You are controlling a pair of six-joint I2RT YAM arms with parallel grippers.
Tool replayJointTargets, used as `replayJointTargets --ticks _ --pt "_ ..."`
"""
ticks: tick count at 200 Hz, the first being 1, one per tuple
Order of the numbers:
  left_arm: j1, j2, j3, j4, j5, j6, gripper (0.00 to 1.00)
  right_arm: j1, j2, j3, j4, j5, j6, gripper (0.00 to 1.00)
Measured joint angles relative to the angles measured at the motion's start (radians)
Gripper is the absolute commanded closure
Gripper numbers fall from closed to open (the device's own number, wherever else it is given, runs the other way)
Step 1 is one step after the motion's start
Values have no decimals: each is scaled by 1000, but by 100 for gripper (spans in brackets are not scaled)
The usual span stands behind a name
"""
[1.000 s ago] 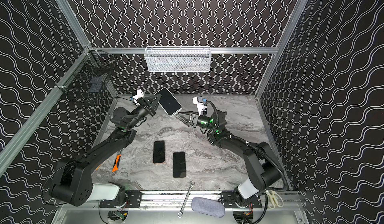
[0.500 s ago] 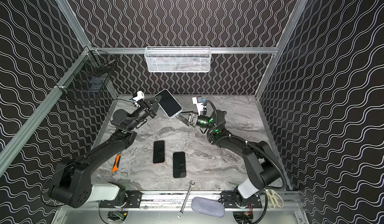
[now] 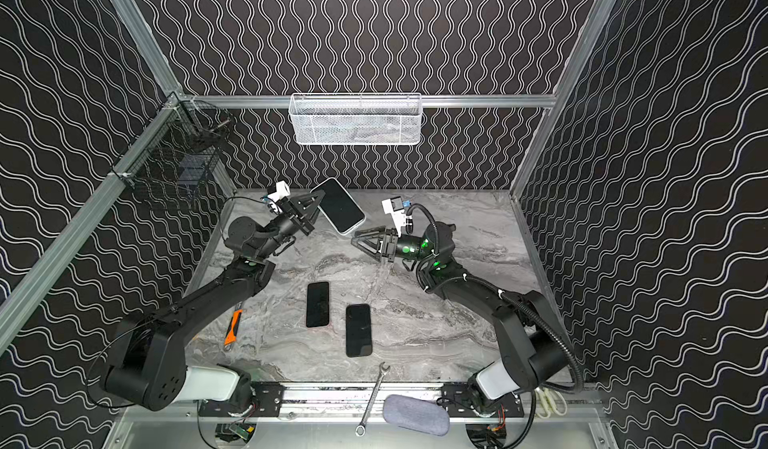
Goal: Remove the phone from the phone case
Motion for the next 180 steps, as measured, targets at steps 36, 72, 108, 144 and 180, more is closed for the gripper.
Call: replayJointTargets --ticks 36,72,108,144,180 --pt "0 -1 0 0 0 0 100 1 28 15 58 -8 46 15" --pt "-2 -1 0 0 1 0 100 3 30 29 79 -8 60 15" --pt "-5 -1 0 0 2 1 100 3 32 35 75 -3 60 15" --pt "-5 -1 0 0 2 0 100 3 44 41 68 15 60 16" --pt "-9 -10 0 1 0 1 100 3 47 45 47 35 49 17"
